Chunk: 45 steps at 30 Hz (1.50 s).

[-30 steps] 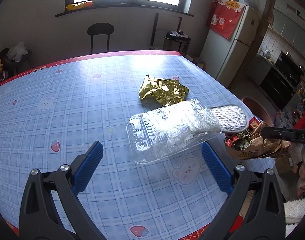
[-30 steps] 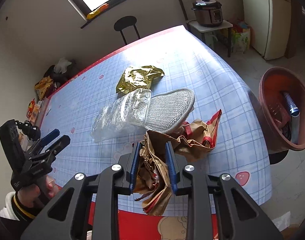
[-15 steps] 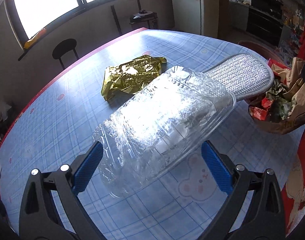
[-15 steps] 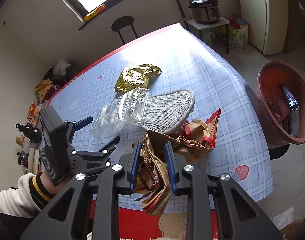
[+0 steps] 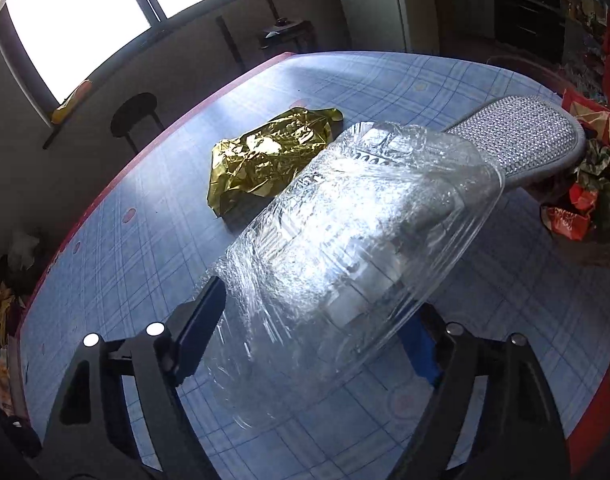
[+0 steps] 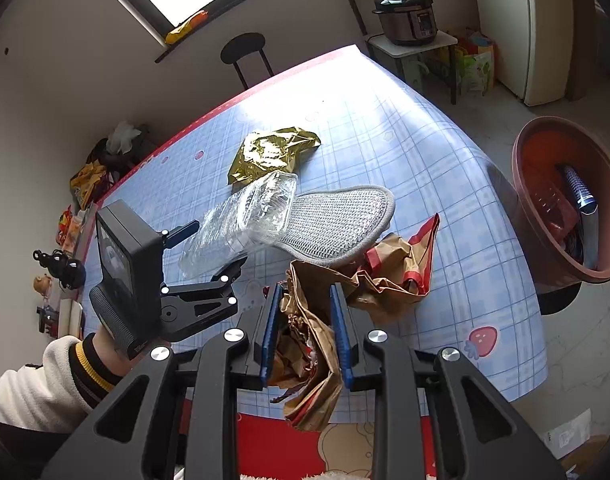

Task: Collect trash
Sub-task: 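Grasp the clear plastic container with the left tool while the right holds the bag, then carry both items to the bin and open the right tool to drop the bag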

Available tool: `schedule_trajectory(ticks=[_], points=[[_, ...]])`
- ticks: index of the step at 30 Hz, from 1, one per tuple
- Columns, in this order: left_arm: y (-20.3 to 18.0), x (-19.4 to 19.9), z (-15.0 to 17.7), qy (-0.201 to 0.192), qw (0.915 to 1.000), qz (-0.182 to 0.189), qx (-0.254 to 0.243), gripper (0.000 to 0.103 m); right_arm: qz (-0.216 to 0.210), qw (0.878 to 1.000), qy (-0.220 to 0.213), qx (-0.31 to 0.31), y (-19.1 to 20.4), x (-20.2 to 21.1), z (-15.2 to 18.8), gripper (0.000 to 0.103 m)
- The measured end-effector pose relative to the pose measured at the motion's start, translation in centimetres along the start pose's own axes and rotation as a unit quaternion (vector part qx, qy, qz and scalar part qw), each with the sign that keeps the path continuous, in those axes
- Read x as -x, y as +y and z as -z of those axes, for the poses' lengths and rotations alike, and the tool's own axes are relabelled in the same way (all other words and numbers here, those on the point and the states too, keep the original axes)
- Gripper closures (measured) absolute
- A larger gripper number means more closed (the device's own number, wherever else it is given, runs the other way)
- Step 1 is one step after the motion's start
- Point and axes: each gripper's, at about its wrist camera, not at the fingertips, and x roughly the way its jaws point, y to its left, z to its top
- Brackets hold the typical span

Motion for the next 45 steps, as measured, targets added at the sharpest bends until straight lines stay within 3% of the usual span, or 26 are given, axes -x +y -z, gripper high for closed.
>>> schedule_trajectory(ticks=[4, 6, 10, 15, 18, 22, 32, 45], points=[[1.0, 1.7, -0.3, -0.018, 0.9997, -0.014, 0.006, 0.046, -0.003, 1.0, -0.004, -0.005, -0.3, 0.3, -0.1, 0.078], [1.9, 2.8, -0.6, -0.029, 0.9993, -0.018, 0.016, 0.062, -0.004, 1.0, -0.007, -0.008, -0.4, 0.6, -0.2, 0.078], [3.4, 4.5, -0.9, -0.04, 0.9986, -0.02, 0.029, 0.082, -0.008, 1.0, -0.011, -0.011, -0.5, 0.9, -0.2, 0.078], [4.9, 5.9, -0.9, -0.048, 0.9974, -0.004, 0.054, 0.083, -0.014, 1.0, -0.016, -0.005, -0.3, 1.4, -0.2, 0.078], [5.6, 7.6, -0.1, -0.053, 0.9931, 0.02, 0.102, 0.083, -0.018, 1.0, -0.022, -0.001, -0.3, 1.9, -0.4, 0.078], [7.4, 10.3, 0.9, -0.072, 0.9792, 0.045, 0.184, 0.083, -0.024, 0.999, -0.032, -0.002, -0.5, 2.9, -1.0, 0.079], [10.8, 16.9, 2.9, -0.134, 0.9391, 0.053, 0.312, 0.083, -0.064, 0.996, -0.061, -0.032, -1.0, 6.4, -3.2, 0.079], [10.5, 20.1, 2.7, -0.163, 0.9282, 0.04, 0.332, 0.083, -0.134, 0.988, -0.044, -0.061, -0.4, 8.6, -5.0, 0.079]])
